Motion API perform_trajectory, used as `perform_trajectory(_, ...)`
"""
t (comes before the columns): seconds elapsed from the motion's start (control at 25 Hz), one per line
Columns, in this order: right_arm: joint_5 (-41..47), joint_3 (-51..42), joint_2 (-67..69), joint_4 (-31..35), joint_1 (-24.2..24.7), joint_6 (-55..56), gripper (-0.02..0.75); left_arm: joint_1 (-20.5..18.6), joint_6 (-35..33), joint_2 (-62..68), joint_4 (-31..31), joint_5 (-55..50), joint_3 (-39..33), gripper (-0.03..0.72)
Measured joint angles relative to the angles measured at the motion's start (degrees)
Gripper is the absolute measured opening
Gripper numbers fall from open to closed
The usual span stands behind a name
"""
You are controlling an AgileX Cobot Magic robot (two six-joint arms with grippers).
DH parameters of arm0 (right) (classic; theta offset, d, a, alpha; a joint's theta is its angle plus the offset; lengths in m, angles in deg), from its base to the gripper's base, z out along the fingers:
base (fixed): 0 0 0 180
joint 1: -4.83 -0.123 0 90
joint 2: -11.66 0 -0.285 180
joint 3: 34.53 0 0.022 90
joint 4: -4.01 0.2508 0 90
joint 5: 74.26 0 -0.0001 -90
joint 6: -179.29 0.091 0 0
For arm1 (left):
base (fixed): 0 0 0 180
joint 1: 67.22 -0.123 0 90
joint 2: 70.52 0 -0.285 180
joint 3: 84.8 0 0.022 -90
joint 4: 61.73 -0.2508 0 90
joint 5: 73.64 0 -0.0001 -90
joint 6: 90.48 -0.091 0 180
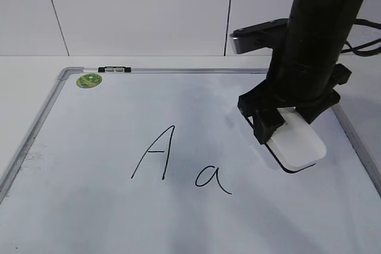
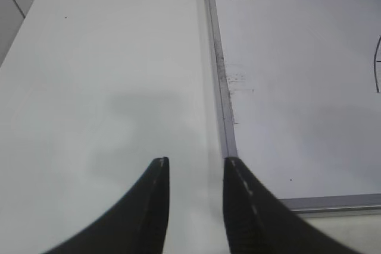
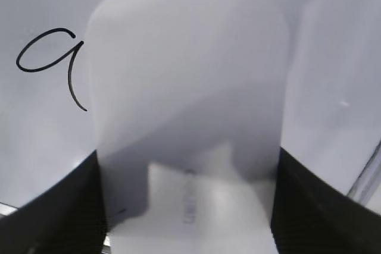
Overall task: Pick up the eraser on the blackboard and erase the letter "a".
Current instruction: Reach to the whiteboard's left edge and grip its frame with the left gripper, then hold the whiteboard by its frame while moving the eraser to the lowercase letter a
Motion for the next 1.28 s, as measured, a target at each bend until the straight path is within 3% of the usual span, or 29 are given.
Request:
perform_trajectory(0.36, 0.0, 0.44, 0.5, -0.15, 0.0, 0.0, 0.563, 1.43, 0.0, 20.98, 0.63, 5.79, 3.72, 0.239)
perform_trajectory(0.84, 0.0, 0.44, 0.5, -0.25, 0.0, 0.02, 0.563, 1.89, 0.0, 57.76, 3.61, 11.0, 21.33, 0.239)
perform_trajectory(1.28, 0.0, 0.44, 0.53, -0.25, 0.0, 0.12, 0.563, 1.89, 0.0, 85.32, 5.86, 13.23, 32.97, 0.239)
